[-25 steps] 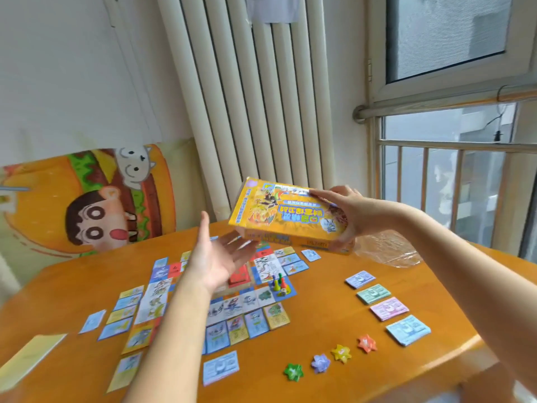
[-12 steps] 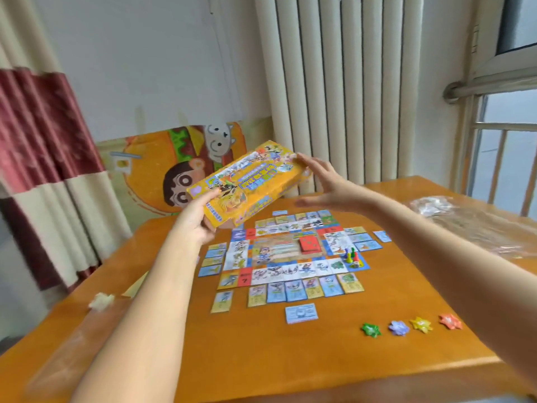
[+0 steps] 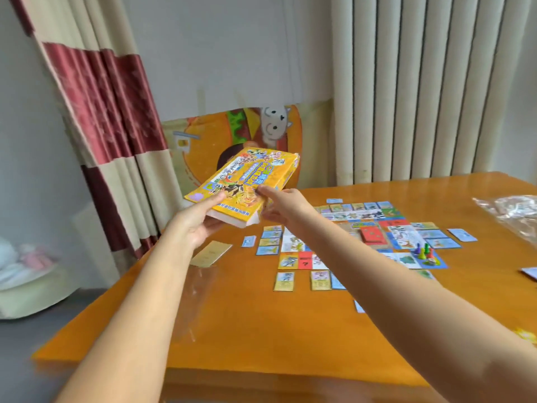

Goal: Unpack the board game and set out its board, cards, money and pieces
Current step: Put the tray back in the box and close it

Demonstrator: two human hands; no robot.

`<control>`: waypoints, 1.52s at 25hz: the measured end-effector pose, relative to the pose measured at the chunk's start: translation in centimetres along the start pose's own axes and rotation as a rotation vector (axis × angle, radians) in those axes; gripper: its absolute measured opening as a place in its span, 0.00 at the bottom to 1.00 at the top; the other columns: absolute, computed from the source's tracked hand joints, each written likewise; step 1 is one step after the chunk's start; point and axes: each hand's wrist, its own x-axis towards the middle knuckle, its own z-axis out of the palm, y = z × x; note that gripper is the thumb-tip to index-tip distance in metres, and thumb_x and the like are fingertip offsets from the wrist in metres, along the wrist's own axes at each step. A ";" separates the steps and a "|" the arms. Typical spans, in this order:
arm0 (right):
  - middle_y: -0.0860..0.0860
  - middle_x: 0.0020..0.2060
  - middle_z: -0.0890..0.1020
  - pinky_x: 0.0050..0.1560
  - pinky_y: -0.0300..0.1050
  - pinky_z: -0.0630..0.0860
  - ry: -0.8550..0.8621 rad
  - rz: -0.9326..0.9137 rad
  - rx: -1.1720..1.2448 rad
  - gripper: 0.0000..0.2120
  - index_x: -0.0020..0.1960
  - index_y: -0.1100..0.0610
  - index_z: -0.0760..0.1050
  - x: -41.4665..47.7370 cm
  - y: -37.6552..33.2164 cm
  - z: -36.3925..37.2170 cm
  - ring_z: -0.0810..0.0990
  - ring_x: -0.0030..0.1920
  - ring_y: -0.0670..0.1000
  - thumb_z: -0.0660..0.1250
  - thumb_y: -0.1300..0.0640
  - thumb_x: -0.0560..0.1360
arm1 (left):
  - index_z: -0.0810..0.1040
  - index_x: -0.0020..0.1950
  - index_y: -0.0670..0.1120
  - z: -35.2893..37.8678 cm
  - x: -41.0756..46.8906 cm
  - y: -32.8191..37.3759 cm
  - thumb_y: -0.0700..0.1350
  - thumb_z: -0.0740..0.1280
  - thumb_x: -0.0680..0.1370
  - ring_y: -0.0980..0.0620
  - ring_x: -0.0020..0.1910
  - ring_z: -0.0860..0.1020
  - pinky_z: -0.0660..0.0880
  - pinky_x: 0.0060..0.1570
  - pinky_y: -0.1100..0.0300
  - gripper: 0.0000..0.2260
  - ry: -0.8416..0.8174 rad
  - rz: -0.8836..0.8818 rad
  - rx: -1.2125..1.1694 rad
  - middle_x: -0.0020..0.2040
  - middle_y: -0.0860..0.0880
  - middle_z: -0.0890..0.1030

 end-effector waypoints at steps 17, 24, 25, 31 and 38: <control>0.56 0.32 0.82 0.30 0.40 0.79 -0.341 0.180 -0.031 0.17 0.57 0.65 0.74 11.3 5.7 11.2 0.81 0.29 0.51 0.59 0.50 0.81 | 0.68 0.32 0.46 -13.6 6.5 -0.2 0.44 0.65 0.79 0.47 0.32 0.63 0.57 0.28 0.59 0.16 0.352 0.516 0.914 0.28 0.48 0.64; 0.55 0.62 0.77 0.54 0.44 0.75 -0.370 -0.021 -1.331 0.25 0.68 0.62 0.71 15.4 12.5 12.4 0.77 0.60 0.55 0.69 0.52 0.75 | 0.80 0.46 0.36 -16.7 8.7 -2.2 0.44 0.62 0.80 0.45 0.36 0.71 0.64 0.34 0.56 0.13 0.523 0.530 0.819 0.36 0.40 0.76; 0.55 0.63 0.76 0.53 0.44 0.75 -0.390 0.020 -1.340 0.28 0.69 0.62 0.69 15.8 13.0 12.6 0.76 0.61 0.55 0.70 0.50 0.74 | 0.81 0.49 0.37 -17.1 9.0 -2.5 0.44 0.62 0.80 0.44 0.37 0.74 0.66 0.36 0.56 0.12 0.542 0.544 0.815 0.38 0.40 0.79; 0.55 0.65 0.71 0.59 0.48 0.71 -0.454 0.049 -1.498 0.42 0.70 0.59 0.62 17.8 14.0 14.8 0.70 0.65 0.58 0.75 0.41 0.66 | 0.79 0.53 0.34 -19.2 9.6 -4.8 0.43 0.60 0.81 0.48 0.37 0.72 0.63 0.32 0.60 0.14 0.692 0.555 0.809 0.40 0.38 0.80; 0.54 0.64 0.72 0.65 0.50 0.69 -0.487 0.172 -1.633 0.44 0.70 0.58 0.66 19.7 13.6 15.8 0.70 0.65 0.58 0.73 0.33 0.63 | 0.80 0.59 0.40 -20.2 9.7 -8.7 0.43 0.60 0.81 0.46 0.52 0.79 0.71 0.49 0.60 0.12 0.695 0.602 0.770 0.52 0.43 0.83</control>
